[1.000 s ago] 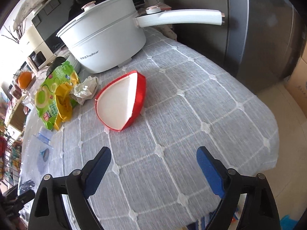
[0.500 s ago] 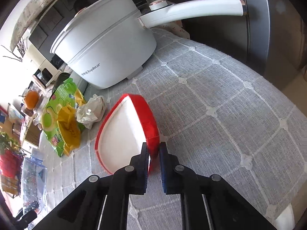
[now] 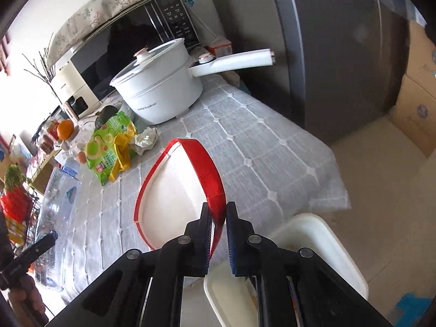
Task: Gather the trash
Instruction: 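Carry the bottle and tray over the bin and open both grippers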
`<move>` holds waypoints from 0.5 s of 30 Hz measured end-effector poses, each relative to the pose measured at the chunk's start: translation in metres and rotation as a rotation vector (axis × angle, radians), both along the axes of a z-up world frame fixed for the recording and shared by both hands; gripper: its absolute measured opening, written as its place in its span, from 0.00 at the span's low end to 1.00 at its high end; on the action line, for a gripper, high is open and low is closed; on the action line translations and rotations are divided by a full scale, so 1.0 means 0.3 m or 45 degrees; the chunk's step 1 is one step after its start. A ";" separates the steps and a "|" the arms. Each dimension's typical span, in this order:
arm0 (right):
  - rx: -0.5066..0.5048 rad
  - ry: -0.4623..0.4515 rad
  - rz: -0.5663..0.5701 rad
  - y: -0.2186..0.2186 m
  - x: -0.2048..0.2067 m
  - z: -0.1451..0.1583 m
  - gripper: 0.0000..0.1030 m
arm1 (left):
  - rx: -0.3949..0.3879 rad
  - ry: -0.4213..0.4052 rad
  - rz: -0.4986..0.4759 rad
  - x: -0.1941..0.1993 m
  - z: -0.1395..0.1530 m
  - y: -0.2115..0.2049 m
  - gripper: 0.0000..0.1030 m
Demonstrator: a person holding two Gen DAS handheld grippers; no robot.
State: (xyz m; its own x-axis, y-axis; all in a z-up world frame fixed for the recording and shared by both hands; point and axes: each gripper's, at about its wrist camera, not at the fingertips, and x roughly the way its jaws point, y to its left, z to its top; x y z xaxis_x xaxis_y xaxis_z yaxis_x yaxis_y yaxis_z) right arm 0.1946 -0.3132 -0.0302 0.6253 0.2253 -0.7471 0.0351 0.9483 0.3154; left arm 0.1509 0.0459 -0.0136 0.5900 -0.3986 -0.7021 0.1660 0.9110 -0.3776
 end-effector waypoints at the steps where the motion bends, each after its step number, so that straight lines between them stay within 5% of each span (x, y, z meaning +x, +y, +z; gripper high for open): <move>1: 0.003 0.001 -0.013 -0.022 -0.038 0.009 0.11 | -0.012 -0.006 -0.001 -0.020 0.006 -0.003 0.59; 15: -0.047 0.275 -0.187 -0.296 -0.336 -0.174 0.11 | 0.018 0.038 -0.087 -0.135 -0.066 -0.123 0.59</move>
